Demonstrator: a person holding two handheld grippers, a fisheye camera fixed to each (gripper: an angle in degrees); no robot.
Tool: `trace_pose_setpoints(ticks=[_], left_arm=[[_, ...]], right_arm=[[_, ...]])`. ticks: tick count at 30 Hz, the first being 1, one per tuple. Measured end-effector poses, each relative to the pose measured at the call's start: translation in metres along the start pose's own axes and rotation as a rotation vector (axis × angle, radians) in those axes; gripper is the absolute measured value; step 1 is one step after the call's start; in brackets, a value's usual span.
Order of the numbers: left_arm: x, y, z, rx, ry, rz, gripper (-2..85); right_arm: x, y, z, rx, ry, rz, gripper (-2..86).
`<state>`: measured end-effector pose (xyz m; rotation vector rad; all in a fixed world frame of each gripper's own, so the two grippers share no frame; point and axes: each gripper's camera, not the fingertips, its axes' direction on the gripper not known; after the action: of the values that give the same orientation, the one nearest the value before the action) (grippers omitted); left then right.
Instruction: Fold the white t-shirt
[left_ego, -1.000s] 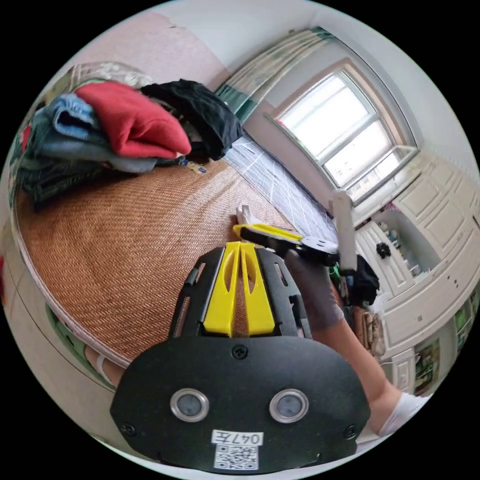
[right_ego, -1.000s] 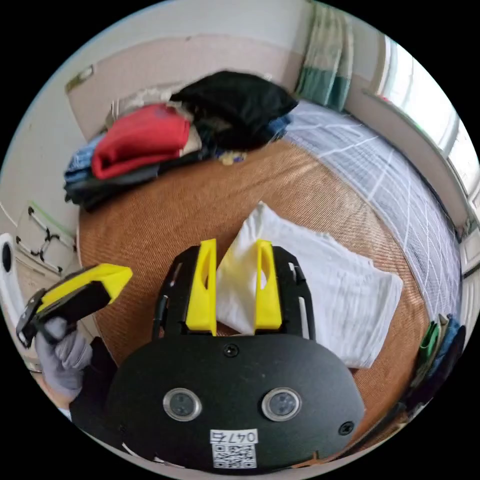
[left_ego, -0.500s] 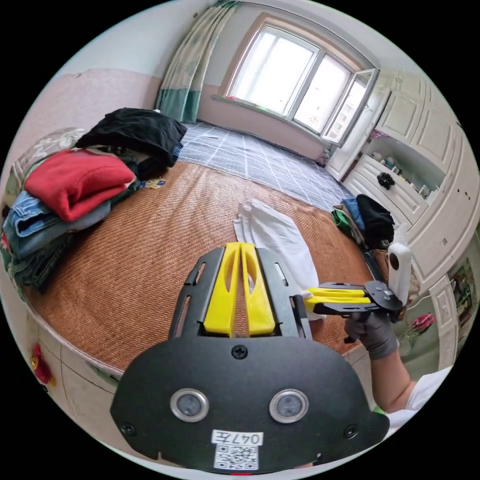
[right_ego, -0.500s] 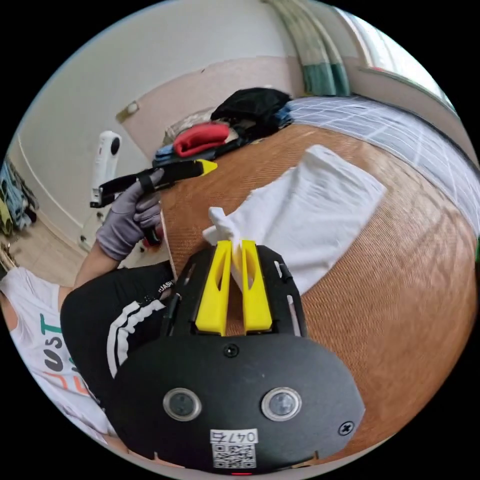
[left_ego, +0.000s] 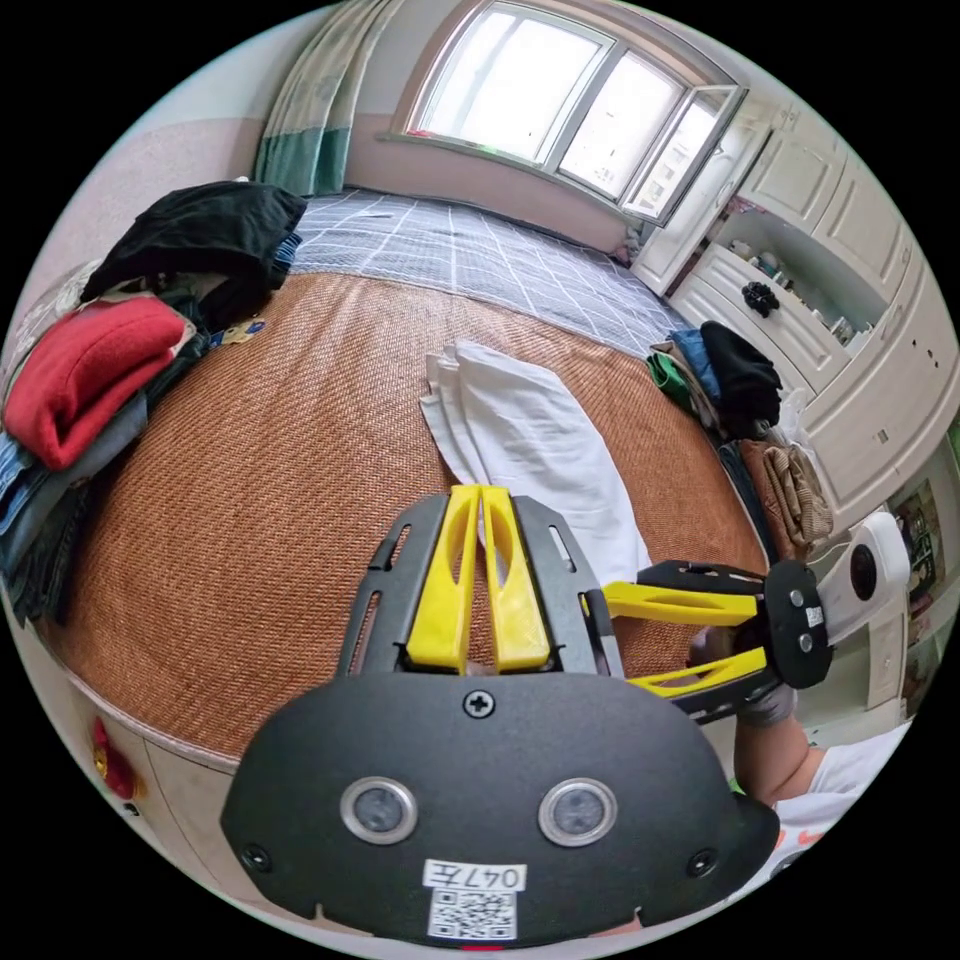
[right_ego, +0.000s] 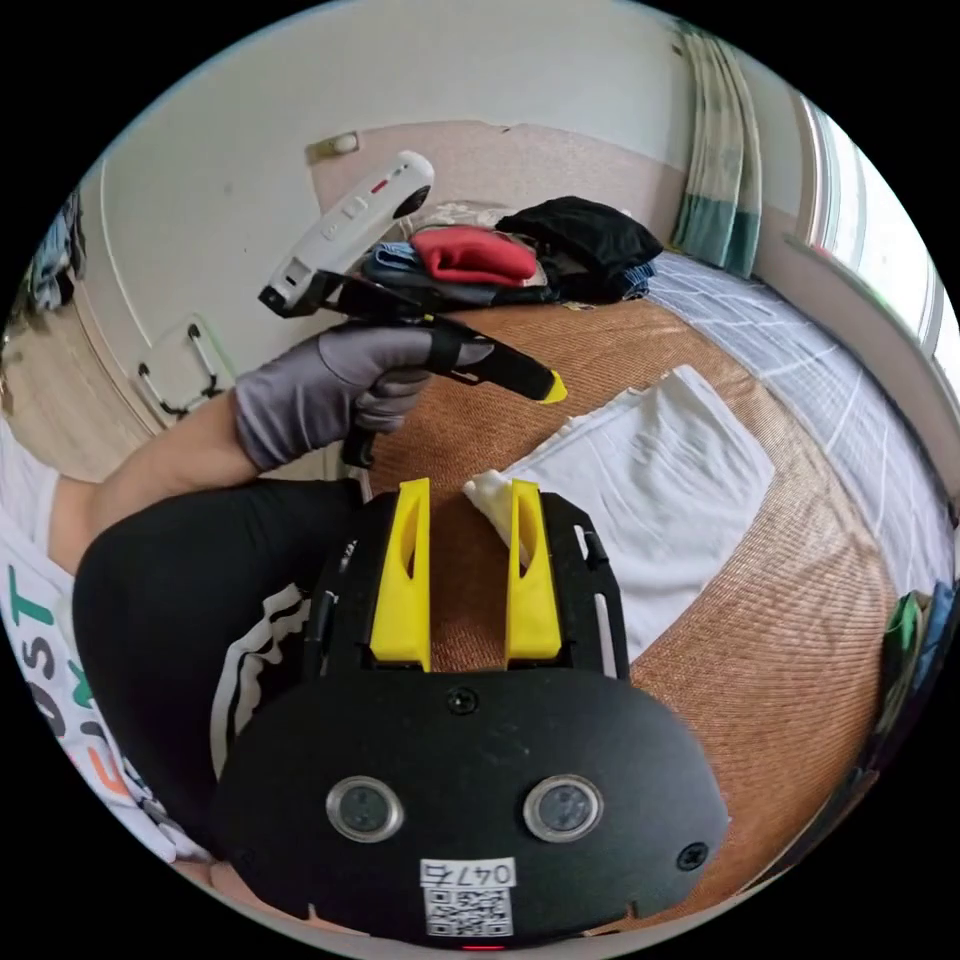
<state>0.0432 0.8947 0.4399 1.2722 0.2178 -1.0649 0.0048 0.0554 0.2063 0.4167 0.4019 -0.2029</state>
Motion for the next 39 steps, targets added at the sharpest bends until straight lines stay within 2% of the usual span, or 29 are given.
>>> trace_pose_setpoints(ticks=[5, 7, 9, 12, 14, 16, 19, 22, 25, 27, 32, 35, 36, 37, 39], left_arm=[[0.004, -0.005, 0.015, 0.019, -0.016, 0.001, -1.0], [0.007, -0.007, 0.021, 0.026, -0.011, 0.002, -1.0], [0.012, -0.009, 0.026, 0.038, -0.014, 0.012, -1.0], [0.022, -0.014, 0.038, 0.04, -0.008, 0.035, -1.0], [0.028, -0.018, 0.053, 0.023, 0.018, 0.057, -1.0], [0.035, -0.021, 0.064, 0.01, 0.038, 0.075, -1.0], [0.051, -0.027, 0.086, -0.024, 0.062, 0.11, -1.0], [0.071, -0.03, 0.108, -0.065, 0.066, 0.156, -1.0], [0.086, -0.029, 0.127, -0.104, 0.059, 0.197, -1.0], [0.09, -0.028, 0.136, -0.121, 0.061, 0.207, -1.0], [0.087, -0.021, 0.142, -0.086, 0.076, 0.172, -1.0], [0.084, -0.015, 0.143, -0.057, 0.137, 0.145, -1.0], [0.084, -0.014, 0.144, -0.054, 0.142, 0.142, -1.0], [0.086, -0.012, 0.146, -0.049, 0.13, 0.141, -1.0], [0.091, -0.01, 0.146, -0.041, 0.09, 0.145, -1.0]], right_arm=[[0.005, 0.01, 0.004, -0.071, 0.03, -0.045, 1.0], [0.019, 0.021, -0.018, -0.001, 0.018, -0.018, 0.4], [0.048, 0.045, -0.06, 0.135, 0.057, 0.089, 0.1], [0.12, 0.13, -0.14, 0.387, 0.118, 0.396, 0.0], [0.171, 0.236, -0.181, 0.567, 0.103, 0.662, -0.1], [0.186, 0.314, -0.191, 0.627, 0.119, 0.836, -0.1], [0.18, 0.405, -0.181, 0.541, 0.195, 1.066, 0.6], [0.152, 0.445, -0.179, 0.514, 0.31, 1.143, 5.6], [0.127, 0.439, -0.19, 0.548, 0.428, 1.079, 6.2], [0.125, 0.413, -0.19, 0.545, 0.398, 0.946, 4.7], [0.139, 0.313, -0.113, 0.263, 0.096, 0.611, 0.0], [0.131, 0.276, -0.037, 0.075, -0.051, 0.596, -1.0], [0.128, 0.271, -0.026, 0.051, -0.038, 0.615, -1.1], [0.117, 0.259, -0.019, 0.108, -0.026, 0.616, -1.1], [0.104, 0.232, 0.004, 0.115, -0.095, 0.608, -1.2]])
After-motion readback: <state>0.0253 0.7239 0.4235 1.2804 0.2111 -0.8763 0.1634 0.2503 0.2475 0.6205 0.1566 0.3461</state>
